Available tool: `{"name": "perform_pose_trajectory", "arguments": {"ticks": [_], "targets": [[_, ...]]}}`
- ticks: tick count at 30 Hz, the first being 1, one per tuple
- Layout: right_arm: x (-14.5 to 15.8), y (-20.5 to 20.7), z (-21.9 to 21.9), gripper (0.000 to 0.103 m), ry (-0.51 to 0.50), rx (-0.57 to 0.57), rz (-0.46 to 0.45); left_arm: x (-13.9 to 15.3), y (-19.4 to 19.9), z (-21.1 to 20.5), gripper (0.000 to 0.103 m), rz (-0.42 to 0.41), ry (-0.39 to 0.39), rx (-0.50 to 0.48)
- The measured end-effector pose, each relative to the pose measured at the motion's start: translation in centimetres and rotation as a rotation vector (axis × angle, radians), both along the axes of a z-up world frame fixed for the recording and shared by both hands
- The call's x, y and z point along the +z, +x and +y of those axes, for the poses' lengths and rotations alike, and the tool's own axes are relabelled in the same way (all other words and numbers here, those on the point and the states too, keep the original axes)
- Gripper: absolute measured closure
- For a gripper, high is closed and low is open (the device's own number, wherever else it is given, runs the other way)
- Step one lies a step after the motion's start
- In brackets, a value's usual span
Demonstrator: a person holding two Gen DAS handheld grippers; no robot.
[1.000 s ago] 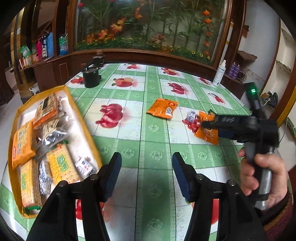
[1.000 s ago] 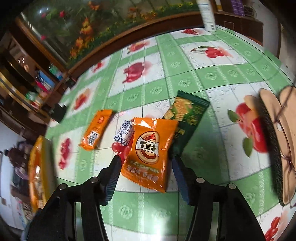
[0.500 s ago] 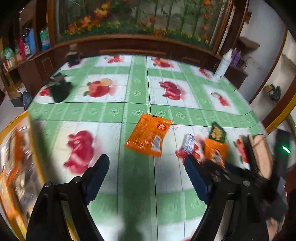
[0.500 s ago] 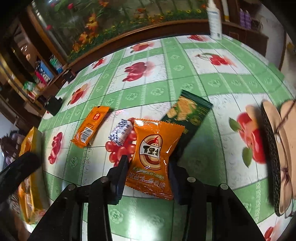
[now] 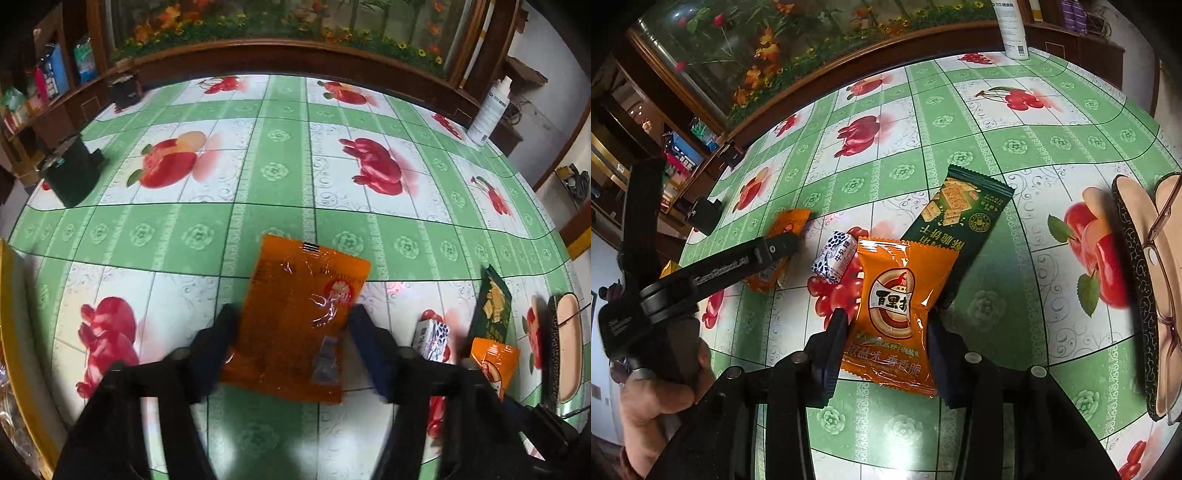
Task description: Organize snacks
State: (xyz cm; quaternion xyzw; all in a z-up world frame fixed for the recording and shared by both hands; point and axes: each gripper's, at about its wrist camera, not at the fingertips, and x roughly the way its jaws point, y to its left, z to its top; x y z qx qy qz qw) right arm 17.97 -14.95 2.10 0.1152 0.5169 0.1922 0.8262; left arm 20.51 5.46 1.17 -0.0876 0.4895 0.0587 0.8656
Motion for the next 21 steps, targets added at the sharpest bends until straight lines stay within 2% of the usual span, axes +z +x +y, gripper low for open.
{"name": "perform_pose_trajectory", "arguments": {"ticks": [5,12,16,18,21], "targets": [[0.1,-0.4,0.7,0.058,-0.006,0.037,-0.003,0.0,-3.2,-0.2,0.046,-0.014,0.001,0.013],[0.3,-2.5,4.0,0.058,-0.097,0.175,-0.057,-0.5,-13.3,-1.6,0.046,-0.089,0.053,0.014],[0.2,-3.2,5.0,0.054,-0.165,0.207,-0.095,-0.7,-15.8,-1.0,0.045,-0.119,0.072,0.031],[0.1,-3.4,5.3,0.047,-0.189,0.21,-0.11,-0.8,-16.1,-1.1,0.045,-0.133,0.078,0.024],[-0.1,-3.8,5.8,0.047,-0.24,0.213,-0.149,-0.9,-16.2,-1.6,0.045,-0.142,0.104,0.019]]}}
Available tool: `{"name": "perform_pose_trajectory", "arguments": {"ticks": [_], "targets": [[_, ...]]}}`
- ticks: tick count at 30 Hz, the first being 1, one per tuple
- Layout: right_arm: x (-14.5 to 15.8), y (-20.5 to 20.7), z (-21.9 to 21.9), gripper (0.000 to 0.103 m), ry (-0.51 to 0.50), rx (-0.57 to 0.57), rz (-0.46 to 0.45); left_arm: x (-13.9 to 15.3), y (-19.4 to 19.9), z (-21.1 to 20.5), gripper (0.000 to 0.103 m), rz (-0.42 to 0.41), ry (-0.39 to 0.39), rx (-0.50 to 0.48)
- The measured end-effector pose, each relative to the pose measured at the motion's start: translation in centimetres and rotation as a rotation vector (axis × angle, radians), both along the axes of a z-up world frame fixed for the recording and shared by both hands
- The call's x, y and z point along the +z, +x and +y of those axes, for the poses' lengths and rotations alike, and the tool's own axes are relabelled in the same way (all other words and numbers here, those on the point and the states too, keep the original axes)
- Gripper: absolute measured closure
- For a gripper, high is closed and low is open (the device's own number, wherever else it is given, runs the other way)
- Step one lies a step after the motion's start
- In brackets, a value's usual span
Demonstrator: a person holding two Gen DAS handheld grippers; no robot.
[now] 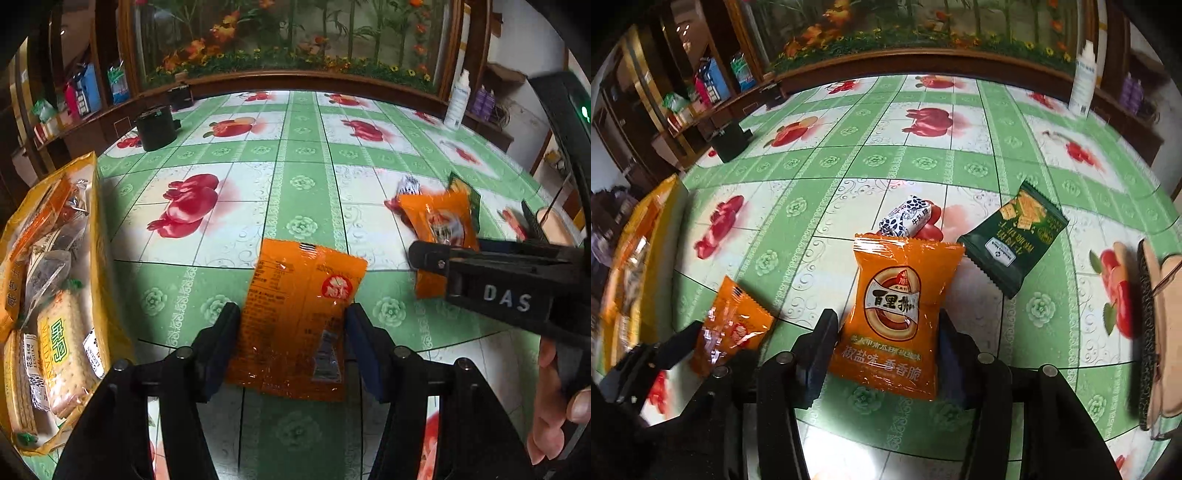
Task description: Organize snacks
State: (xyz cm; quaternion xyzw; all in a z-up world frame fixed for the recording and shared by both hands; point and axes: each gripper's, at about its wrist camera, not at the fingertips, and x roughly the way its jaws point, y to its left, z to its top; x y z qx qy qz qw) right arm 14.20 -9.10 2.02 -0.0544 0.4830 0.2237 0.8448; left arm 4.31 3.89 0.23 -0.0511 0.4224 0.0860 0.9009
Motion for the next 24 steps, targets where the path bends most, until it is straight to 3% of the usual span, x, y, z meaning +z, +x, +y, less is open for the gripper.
{"name": "perform_pose_trajectory", "arguments": {"ticks": [3,12,18,20,24], "targets": [[-0.1,-0.3,0.6,0.052,-0.049,0.005,-0.043,0.2,-0.2,0.9,0.05,-0.025,-0.059,0.008],[0.8,-0.4,-0.2,0.065,0.027,-0.036,-0.043,0.8,-1.0,1.7,0.054,-0.107,-0.146,0.005],[1.6,-0.5,-0.6,0.07,0.088,-0.044,-0.045,1.4,-1.3,1.5,0.054,-0.145,-0.121,0.008],[1.7,-0.5,-0.6,0.085,0.097,-0.04,-0.042,1.6,-1.5,1.4,0.054,-0.163,-0.105,0.012],[1.9,-0.6,-0.6,0.086,0.107,-0.035,-0.045,2.0,-1.7,1.4,0.054,-0.184,-0.073,0.025]]}}
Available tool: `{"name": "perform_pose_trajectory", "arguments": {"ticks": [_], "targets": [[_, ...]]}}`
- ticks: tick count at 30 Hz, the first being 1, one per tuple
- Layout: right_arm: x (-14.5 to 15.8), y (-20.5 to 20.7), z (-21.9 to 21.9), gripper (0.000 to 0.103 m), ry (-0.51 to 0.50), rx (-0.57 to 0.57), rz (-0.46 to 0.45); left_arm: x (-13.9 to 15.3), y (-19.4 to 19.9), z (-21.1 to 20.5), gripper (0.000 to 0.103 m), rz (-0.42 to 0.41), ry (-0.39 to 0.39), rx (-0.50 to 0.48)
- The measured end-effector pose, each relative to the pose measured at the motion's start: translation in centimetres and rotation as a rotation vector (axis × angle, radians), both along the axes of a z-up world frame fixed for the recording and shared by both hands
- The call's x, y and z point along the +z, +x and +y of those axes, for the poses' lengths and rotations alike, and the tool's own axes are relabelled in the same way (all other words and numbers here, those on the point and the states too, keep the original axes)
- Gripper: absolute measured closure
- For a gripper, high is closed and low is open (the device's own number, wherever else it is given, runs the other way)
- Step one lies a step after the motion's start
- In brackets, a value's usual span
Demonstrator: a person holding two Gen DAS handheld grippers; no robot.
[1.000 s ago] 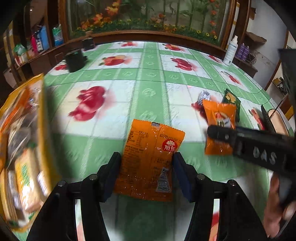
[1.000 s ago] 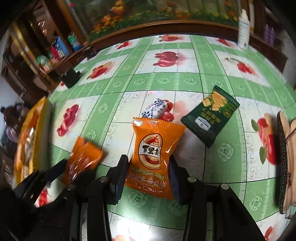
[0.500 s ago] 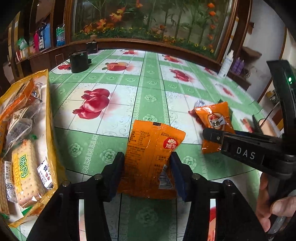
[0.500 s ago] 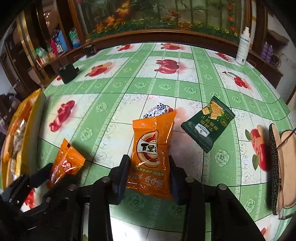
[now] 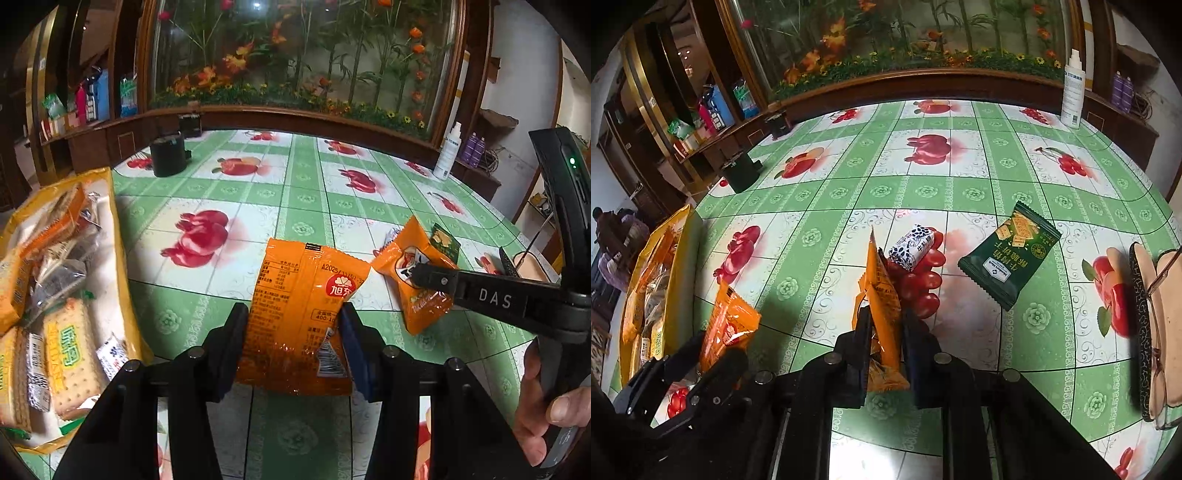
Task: Organize snacks
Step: 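Carry both orange bags over the white tray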
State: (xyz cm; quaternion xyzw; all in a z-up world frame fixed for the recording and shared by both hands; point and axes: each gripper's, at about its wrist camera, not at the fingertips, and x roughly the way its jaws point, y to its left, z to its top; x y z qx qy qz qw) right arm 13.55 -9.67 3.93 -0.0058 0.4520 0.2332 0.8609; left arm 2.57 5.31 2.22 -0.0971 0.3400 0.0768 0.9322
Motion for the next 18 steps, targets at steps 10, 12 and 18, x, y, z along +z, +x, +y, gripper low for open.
{"name": "perform_pose_trajectory", "arguments": {"ticks": [10,12,18], "targets": [[0.7,-0.1,-0.7,0.09,0.07,-0.005,-0.002,0.1,-0.4,0.6,0.054,-0.009,0.007,0.029],[1.0,-0.2,-0.8,0.09,0.079,-0.002,-0.009,0.1,-0.4,0.6,0.054,-0.01,0.011,0.033],[1.7,-0.3,-1.2,0.09,0.134,0.006,-0.012,1.0,-1.3,0.6,0.054,-0.029,0.017,0.044]]}}
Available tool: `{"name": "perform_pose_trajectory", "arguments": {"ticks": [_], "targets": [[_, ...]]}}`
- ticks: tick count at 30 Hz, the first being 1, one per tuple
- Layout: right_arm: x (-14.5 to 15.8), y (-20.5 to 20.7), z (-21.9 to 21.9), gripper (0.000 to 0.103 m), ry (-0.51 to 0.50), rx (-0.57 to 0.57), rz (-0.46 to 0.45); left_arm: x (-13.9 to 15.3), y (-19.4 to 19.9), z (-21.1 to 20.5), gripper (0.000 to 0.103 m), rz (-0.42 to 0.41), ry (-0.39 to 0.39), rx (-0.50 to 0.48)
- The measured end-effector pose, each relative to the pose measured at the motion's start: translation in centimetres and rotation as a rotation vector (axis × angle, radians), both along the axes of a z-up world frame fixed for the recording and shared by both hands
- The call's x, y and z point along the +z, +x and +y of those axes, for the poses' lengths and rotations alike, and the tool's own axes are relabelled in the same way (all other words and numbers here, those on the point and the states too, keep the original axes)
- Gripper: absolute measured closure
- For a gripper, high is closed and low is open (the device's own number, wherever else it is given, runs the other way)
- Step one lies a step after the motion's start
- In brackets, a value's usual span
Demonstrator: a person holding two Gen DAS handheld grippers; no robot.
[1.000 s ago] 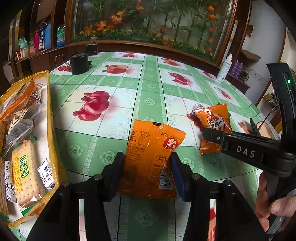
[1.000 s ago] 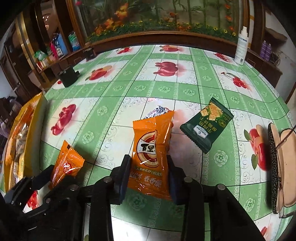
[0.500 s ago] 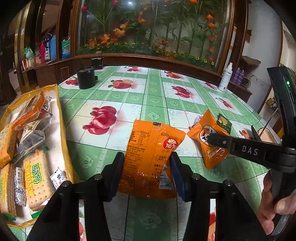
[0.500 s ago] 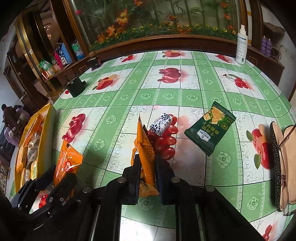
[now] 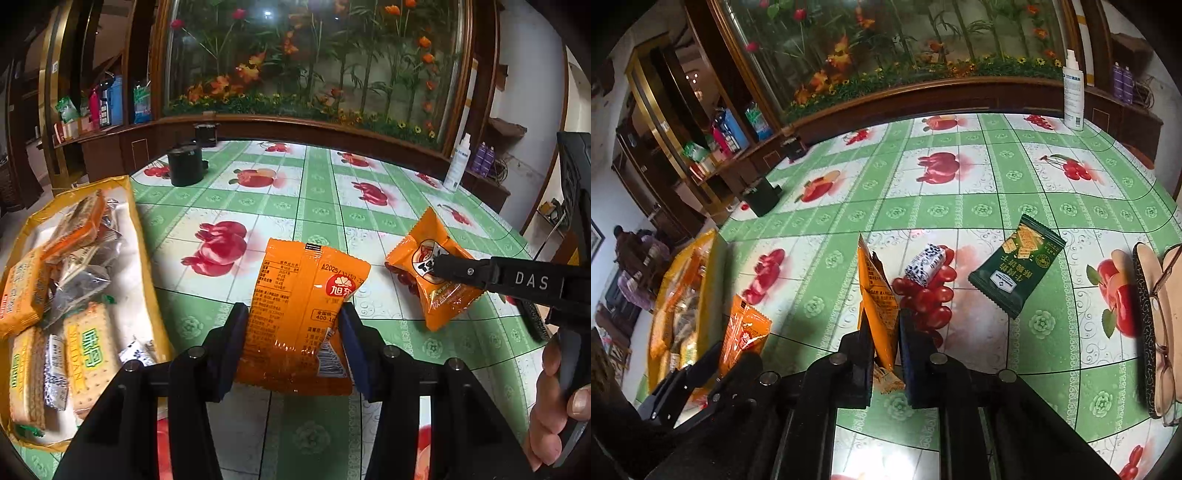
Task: Organize snacks
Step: 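Carry both orange bags over the white tray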
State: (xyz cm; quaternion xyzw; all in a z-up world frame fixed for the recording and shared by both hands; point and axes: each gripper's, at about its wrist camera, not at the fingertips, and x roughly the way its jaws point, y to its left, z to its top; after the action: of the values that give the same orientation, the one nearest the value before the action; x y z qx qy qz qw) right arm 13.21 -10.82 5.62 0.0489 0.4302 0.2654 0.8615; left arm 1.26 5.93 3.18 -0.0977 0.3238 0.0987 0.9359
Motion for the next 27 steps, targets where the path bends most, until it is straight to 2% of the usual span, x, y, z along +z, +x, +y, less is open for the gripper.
{"name": "perform_pose_trajectory", "arguments": {"ticks": [7,16,20,27], "targets": [[1.0,-0.9,0.2,0.09,0.067,0.035,-0.028,1.1,-1.1,0.5,0.054,-0.015,-0.007,0.016],[2.7,-3.2,1.6,0.09,0.212,0.158,-0.06,4.0,-3.6,3.2,0.054,-0.071,-0.028,0.063],[2.9,-4.2,3.2,0.09,0.275,0.222,-0.001,5.2,-4.9,5.8,0.054,-0.091,-0.046,0.108],[2.9,-6.1,7.4,0.089,0.323,0.32,0.081,6.9,-7.0,12.6,0.053,-0.117,-0.077,0.233]]}}
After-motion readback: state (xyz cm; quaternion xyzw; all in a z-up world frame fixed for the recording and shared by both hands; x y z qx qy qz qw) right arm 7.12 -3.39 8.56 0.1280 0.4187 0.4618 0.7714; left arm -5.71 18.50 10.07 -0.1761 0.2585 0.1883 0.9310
